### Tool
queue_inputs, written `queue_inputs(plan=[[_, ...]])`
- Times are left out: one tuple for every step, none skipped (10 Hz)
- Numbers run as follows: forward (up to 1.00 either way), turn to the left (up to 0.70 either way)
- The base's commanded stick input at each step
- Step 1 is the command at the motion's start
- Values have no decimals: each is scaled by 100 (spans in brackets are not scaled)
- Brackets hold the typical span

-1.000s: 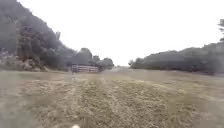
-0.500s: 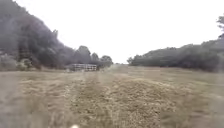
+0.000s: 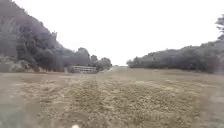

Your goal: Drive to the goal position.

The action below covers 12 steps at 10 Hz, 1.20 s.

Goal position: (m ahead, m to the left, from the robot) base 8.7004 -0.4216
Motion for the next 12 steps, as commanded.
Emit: queue_inputs(plan=[[60, -15], [60, -15], [60, -15], [60, -15], [60, -15], [60, -15], [60, -15], [60, -15], [60, -15], [60, -15], [60, -15], [60, -10]])
